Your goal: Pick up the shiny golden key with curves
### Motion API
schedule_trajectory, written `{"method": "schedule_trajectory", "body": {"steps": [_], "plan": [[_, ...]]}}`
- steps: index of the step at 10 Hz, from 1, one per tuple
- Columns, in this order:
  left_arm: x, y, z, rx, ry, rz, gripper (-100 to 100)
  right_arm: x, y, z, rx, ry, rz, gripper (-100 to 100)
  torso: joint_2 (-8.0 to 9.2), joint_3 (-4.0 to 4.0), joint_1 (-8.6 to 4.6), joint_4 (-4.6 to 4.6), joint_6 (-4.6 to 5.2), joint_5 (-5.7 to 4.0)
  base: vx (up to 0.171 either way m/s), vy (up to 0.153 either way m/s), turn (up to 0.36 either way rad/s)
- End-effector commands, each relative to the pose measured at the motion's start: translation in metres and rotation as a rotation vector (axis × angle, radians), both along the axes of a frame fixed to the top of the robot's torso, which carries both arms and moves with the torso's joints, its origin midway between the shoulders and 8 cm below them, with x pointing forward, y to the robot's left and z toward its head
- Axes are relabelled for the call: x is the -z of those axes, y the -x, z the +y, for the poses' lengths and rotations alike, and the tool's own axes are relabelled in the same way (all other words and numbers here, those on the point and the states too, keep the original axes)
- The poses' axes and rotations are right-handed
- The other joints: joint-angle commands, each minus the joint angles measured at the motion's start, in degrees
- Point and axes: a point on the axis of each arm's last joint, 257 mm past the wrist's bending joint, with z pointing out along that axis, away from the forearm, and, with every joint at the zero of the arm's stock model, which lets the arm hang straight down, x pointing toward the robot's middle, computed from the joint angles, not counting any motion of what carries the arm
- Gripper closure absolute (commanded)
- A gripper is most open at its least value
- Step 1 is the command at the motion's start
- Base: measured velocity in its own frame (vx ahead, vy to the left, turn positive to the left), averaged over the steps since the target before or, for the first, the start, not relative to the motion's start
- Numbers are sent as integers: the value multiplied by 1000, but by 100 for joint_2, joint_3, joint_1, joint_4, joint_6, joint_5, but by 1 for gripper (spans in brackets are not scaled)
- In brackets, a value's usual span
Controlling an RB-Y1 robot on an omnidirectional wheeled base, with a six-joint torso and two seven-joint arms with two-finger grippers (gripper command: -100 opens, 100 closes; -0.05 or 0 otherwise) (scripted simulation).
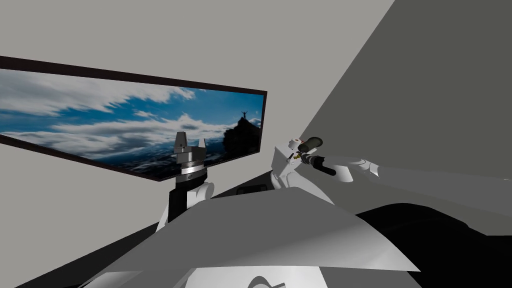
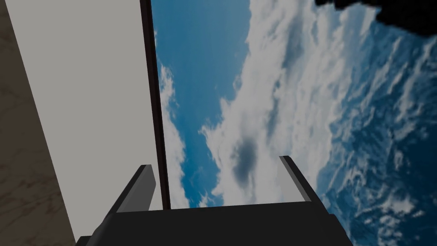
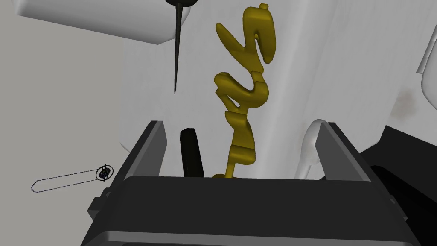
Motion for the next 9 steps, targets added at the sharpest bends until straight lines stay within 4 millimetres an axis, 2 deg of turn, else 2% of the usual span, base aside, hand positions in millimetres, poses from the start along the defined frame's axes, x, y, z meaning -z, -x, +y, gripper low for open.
{"method": "schedule_trajectory", "body": {"steps": [1, 4, 5, 9], "plan": [[0, 0, 0, 0, 0, 0, 0, 1, 3, -3, 13, -2, -2, -100, 0, 0, 0, 0, 0, 0, -10, -6, 51], [0, 0, 0, 0, 0, 0, 0, 3, 7, -6, 24, -1, -2, -100, 0, 0, 0, 0, -2, 0, -11, -12, 76], [0, 0, 0, 0, 0, 0, 0, 3, 7, -7, 28, -3, -3, 100, -2, -1, 1, 0, 0, 0, 0, 0, 0], [0, 0, 0, 0, 0, 0, 0, 3, 7, -7, 25, -1, -3, 100, -4, -2, 1, -1, 4, -1, 0, 0, 0]]}}
